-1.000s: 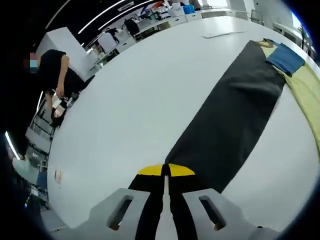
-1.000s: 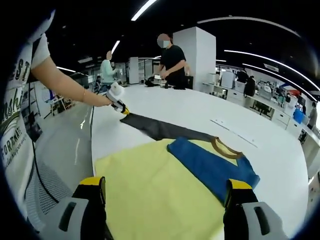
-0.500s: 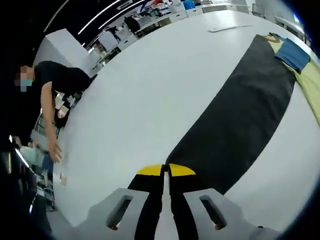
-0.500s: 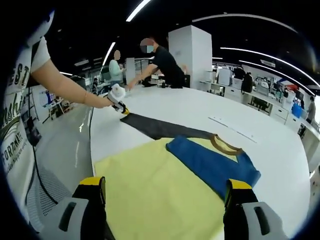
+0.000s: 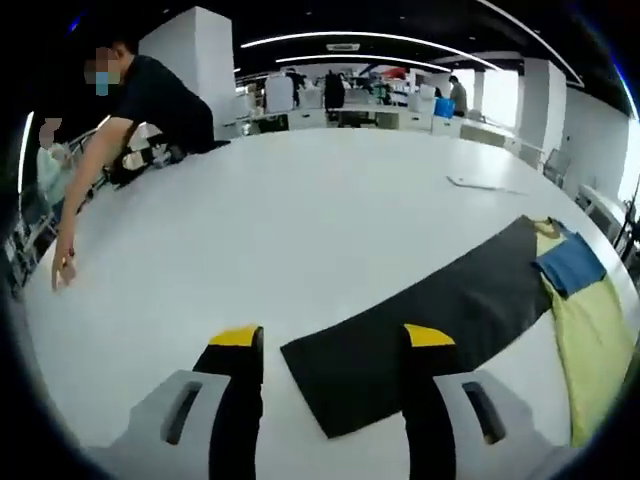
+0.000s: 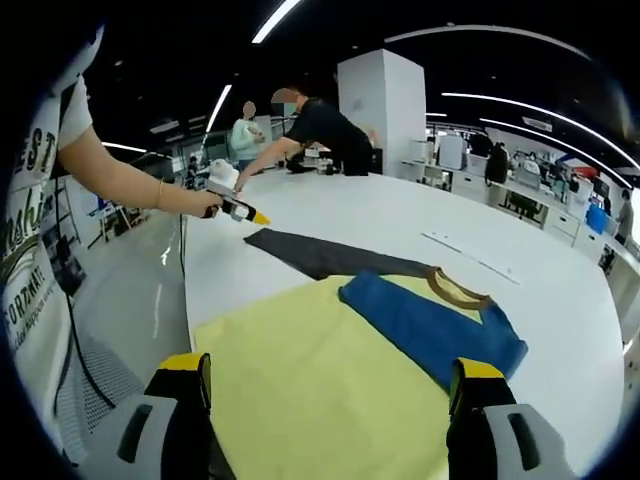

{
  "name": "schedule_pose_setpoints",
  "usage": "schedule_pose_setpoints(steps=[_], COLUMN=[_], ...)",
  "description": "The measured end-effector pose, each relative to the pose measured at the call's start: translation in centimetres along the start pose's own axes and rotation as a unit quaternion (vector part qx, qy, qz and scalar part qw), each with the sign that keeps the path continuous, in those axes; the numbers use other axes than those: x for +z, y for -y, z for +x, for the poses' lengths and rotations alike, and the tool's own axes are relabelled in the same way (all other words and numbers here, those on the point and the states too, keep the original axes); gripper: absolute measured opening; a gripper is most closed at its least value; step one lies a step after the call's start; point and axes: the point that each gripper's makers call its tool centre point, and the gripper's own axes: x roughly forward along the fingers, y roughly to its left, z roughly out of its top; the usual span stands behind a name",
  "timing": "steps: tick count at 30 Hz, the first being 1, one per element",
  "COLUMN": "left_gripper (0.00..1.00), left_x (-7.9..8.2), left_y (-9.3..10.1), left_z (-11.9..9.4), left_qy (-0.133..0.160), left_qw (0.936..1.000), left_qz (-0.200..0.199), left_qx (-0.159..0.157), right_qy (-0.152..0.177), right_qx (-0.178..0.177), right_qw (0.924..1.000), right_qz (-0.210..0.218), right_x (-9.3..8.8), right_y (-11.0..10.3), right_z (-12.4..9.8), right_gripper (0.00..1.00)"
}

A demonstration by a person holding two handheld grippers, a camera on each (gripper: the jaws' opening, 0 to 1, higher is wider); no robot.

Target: Fold the garment on the visible template until the final outline fits inside the template.

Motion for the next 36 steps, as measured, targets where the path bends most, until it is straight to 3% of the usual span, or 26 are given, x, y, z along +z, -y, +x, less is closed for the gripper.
schedule_pose_setpoints(steps=[2, 7, 10, 16, 18, 30, 36], left_gripper=[0.57, 0.59, 0.54, 0.47, 0.44, 0.24, 0.17], left_x=[-0.5, -1.8, -3.1, -4.8, -5.4, -6.6, -6.6], left_y=[-0.1, 0.0, 0.2, -0.1, -0.1, 0.1, -0.1], left_z=[-0.4, -0.8, -0.9, -1.0, -1.0, -1.0, -1.1], left_qy=[-0.001, -0.016, -0.036, -0.051, -0.056, -0.081, -0.083], left_qw=[0.9998, 0.9997, 0.9992, 0.9979, 0.9963, 0.9954, 0.9935], left_qz=[-0.02, -0.016, -0.008, -0.027, -0.058, -0.024, -0.041], left_qx=[0.003, 0.011, 0.013, 0.028, 0.029, 0.045, 0.067], right_qy=[-0.001, -0.002, -0.002, -0.003, -0.005, -0.004, -0.006], right_qx=[0.003, 0.003, 0.0, 0.001, 0.006, 0.001, -0.005], right_qw=[1.0, 1.0, 1.0, 1.0, 1.0, 1.0, 1.0], right_qz=[0.001, -0.003, -0.005, -0.001, -0.003, -0.006, -0.004], right_x=[-0.2, -0.4, -0.5, -0.5, -0.6, -0.5, -0.8], right_y=[-0.1, -0.1, 0.1, -0.4, -0.6, -1.1, -1.0], right_z=[0.0, -0.1, -0.3, -0.5, -0.5, -0.7, -0.9], right_gripper=[0.99, 0.99, 0.99, 0.99, 0.99, 0.99, 0.99])
